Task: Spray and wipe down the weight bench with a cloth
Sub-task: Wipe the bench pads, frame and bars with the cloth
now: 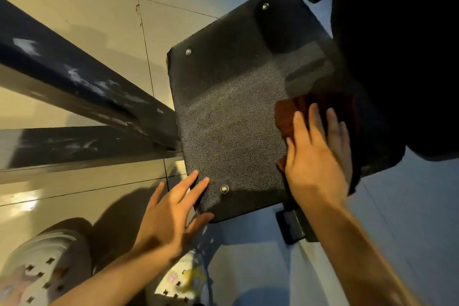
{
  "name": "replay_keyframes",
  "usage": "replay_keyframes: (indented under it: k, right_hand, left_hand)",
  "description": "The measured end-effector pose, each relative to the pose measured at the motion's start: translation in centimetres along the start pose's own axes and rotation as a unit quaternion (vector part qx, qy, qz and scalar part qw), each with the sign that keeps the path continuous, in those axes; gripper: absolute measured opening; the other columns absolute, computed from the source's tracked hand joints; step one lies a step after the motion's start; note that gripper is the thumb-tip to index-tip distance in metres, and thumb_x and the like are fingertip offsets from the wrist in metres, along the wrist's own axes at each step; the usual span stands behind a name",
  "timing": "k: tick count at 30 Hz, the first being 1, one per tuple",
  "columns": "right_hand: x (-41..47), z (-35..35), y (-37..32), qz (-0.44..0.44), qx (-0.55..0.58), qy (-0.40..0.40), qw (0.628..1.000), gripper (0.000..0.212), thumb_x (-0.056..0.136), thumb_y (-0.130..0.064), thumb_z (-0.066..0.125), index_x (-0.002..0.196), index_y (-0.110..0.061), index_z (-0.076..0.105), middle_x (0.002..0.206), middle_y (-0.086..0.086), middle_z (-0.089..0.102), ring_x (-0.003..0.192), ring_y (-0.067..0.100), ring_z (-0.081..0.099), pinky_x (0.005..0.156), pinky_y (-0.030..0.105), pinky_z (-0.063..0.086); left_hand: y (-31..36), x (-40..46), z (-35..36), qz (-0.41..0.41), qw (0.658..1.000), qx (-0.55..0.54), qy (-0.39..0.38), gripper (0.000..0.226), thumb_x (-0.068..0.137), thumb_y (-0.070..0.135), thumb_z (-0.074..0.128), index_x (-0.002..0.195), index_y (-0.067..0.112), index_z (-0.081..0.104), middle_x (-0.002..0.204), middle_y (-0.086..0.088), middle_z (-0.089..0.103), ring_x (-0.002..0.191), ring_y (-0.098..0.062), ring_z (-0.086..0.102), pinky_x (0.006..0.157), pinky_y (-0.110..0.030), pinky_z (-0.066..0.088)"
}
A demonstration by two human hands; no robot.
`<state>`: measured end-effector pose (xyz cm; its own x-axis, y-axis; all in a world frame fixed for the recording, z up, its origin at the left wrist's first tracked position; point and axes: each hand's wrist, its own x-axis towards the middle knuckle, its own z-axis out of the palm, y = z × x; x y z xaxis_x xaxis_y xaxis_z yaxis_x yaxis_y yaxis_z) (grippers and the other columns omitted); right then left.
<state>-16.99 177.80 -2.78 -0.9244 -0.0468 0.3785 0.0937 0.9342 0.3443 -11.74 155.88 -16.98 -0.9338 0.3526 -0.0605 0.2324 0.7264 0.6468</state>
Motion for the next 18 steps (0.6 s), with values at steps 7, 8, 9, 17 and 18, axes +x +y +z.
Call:
replay_keyframes:
  k: [7, 8, 9, 17, 18]
  right_hand:
    - [-3.5, 3.3, -10.8, -0.141, 0.003, -0.102, 0.985, 0.052, 0.092, -0.021, 0.041, 0.141, -0.005, 0.048, 0.15, 0.022, 0.039, 0.139, 0.043, 0.033, 0.118, 0.051, 0.018]
    - [-3.9, 3.6, -12.2, -0.178, -0.002, -0.136, 0.974, 0.056, 0.094, -0.021, 0.031, 0.147, -0.004, 0.036, 0.155, 0.024, 0.027, 0.143, 0.044, 0.022, 0.119, 0.051, 0.011]
    - [-4.3, 3.9, -13.3, -0.218, -0.02, -0.18, 0.959, 0.059, 0.098, -0.022, 0.025, 0.152, -0.002, 0.018, 0.159, 0.025, 0.011, 0.146, 0.045, 0.008, 0.119, 0.051, 0.002]
    - [-7.8, 4.1, -11.9, -0.248, 0.056, -0.153, 0.955, 0.049, 0.087, -0.023, 0.032, 0.12, -0.013, 0.068, 0.13, 0.011, 0.062, 0.123, 0.029, 0.057, 0.104, 0.042, 0.045]
    - [-7.8, 3.9, -11.4, -0.25, 0.073, -0.141, 0.955, 0.046, 0.086, -0.021, 0.035, 0.116, -0.013, 0.069, 0.128, 0.01, 0.064, 0.121, 0.029, 0.058, 0.103, 0.041, 0.045]
  left_hand:
    - [-1.0, -0.3, -0.4, -0.086, 0.994, -0.014, 0.068, 0.069, 0.083, 0.051, 0.042, 0.132, 0.006, 0.055, 0.139, -0.016, 0.052, 0.118, -0.035, 0.058, 0.093, -0.052, 0.048]
    - [-1.0, -0.3, -0.8, -0.102, 0.991, -0.022, 0.08, 0.065, 0.085, 0.049, 0.043, 0.136, 0.009, 0.052, 0.143, -0.015, 0.048, 0.122, -0.035, 0.054, 0.097, -0.052, 0.045]
    - [-1.0, -0.3, -1.1, -0.116, 0.989, -0.034, 0.084, 0.061, 0.088, 0.044, 0.047, 0.139, 0.011, 0.049, 0.147, -0.014, 0.044, 0.127, -0.036, 0.05, 0.101, -0.051, 0.042]
    - [-1.6, -0.6, -1.6, -0.078, 0.992, -0.046, 0.092, 0.055, 0.081, 0.028, 0.055, 0.131, 0.003, 0.055, 0.135, -0.024, 0.052, 0.113, -0.043, 0.059, 0.089, -0.054, 0.048]
    - [-1.4, -0.7, -1.4, -0.064, 0.993, -0.043, 0.094, 0.055, 0.081, 0.03, 0.053, 0.128, 0.001, 0.057, 0.13, -0.025, 0.055, 0.108, -0.044, 0.061, 0.086, -0.054, 0.049]
